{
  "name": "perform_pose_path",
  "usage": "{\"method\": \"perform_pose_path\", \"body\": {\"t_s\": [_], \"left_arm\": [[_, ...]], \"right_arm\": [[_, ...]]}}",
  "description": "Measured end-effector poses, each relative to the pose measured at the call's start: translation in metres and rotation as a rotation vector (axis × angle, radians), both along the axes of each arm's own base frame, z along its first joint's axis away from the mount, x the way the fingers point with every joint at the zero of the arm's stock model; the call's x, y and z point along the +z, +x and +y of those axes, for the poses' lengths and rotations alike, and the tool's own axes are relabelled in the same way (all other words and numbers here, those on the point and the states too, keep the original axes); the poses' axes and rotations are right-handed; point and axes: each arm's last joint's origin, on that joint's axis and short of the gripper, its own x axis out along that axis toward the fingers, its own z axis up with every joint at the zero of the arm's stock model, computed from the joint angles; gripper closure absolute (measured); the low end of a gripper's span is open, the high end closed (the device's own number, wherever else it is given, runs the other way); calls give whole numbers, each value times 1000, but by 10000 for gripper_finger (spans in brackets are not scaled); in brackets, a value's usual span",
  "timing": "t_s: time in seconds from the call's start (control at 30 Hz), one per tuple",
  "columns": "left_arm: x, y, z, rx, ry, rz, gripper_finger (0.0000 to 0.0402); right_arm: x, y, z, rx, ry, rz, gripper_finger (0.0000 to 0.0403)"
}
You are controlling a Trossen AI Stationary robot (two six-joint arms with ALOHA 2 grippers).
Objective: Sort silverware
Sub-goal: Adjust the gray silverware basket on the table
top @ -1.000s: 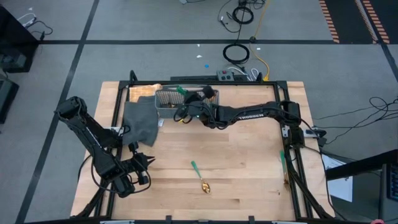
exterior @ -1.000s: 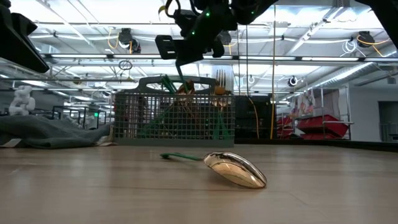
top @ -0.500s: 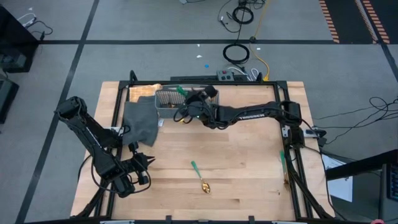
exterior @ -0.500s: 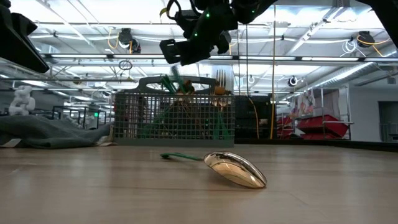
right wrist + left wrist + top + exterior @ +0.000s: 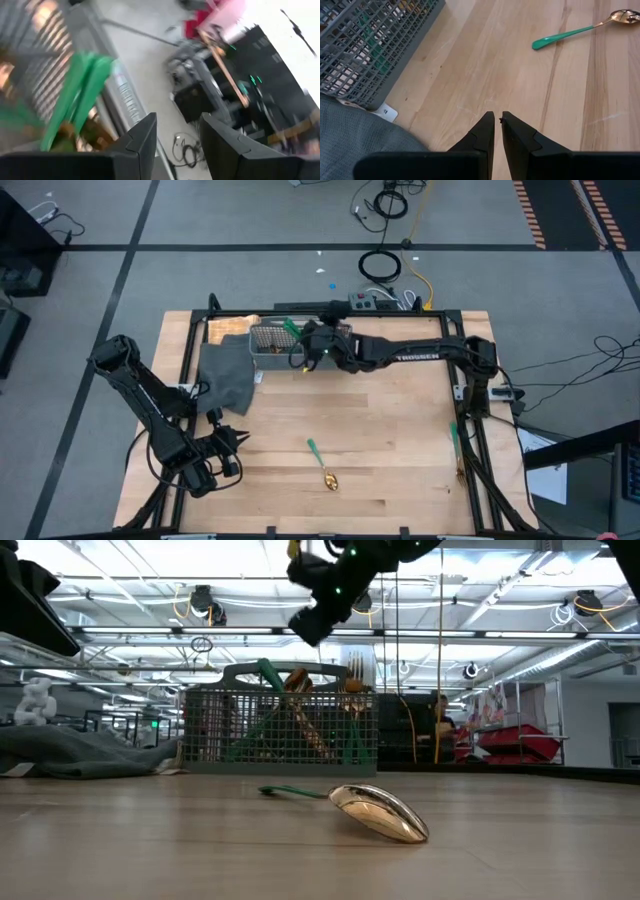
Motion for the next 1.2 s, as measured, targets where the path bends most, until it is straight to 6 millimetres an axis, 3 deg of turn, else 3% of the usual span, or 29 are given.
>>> {"method": "perform_pose_path", "body": {"t_s": [0.13,0.33,0.5,0.7,0.97,1.2], "left_arm": [[0,0,0,1,1,-3,358],[1,0,0,4,19,-26,358],[1,1,1,5,28,-37,358],[1,1,1,7,43,-53,358],[2,1,1,7,43,-55,358],[2,1,1,8,44,-57,358]], "right_arm": [[-2,-2,-20,87,-15,108,266],[-2,-8,-48,155,54,108,266],[-13,-14,-48,239,197,167,266],[-2,-24,-52,226,201,175,269],[-5,-33,-68,261,301,186,352],[-5,-38,-78,291,362,166,364]]}}
